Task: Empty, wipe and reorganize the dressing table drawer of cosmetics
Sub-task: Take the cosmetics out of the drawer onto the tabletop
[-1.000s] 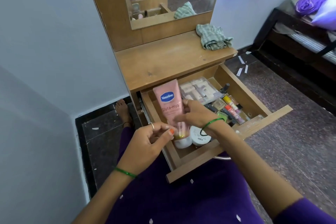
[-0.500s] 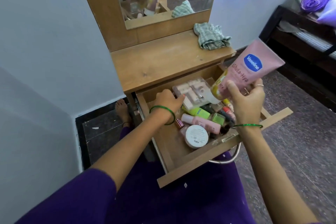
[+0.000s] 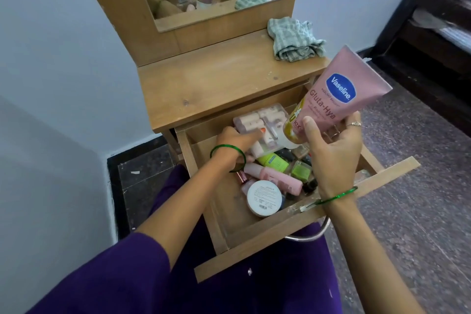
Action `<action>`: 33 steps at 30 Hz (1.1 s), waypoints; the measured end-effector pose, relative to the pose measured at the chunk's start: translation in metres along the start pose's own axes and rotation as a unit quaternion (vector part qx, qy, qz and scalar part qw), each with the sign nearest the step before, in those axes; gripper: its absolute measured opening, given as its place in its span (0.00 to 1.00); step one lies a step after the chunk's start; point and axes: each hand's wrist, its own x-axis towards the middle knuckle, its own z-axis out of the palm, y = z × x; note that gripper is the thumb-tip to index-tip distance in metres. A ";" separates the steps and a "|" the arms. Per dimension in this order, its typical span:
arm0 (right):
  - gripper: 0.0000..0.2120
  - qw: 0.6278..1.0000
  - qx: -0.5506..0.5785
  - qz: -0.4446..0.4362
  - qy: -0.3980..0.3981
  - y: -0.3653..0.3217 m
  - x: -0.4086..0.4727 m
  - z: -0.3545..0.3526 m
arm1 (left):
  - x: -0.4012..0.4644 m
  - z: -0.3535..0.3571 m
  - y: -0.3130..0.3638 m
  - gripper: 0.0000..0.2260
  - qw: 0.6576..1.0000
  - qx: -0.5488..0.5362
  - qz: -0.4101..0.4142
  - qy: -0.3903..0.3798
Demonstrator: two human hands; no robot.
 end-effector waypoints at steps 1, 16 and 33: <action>0.19 1.000 0.000 0.001 0.007 0.001 0.000 0.000 | -0.002 0.000 -0.002 0.11 1.000 -0.010 0.003 0.003; 0.17 0.995 -0.027 -0.018 0.097 -0.006 -0.005 -0.002 | -0.078 -0.054 -0.012 0.09 0.988 0.044 0.149 -0.023; 0.20 0.992 0.028 -0.088 -0.087 -0.065 0.041 0.133 | -0.045 -0.199 0.033 0.06 0.968 -0.137 0.190 0.094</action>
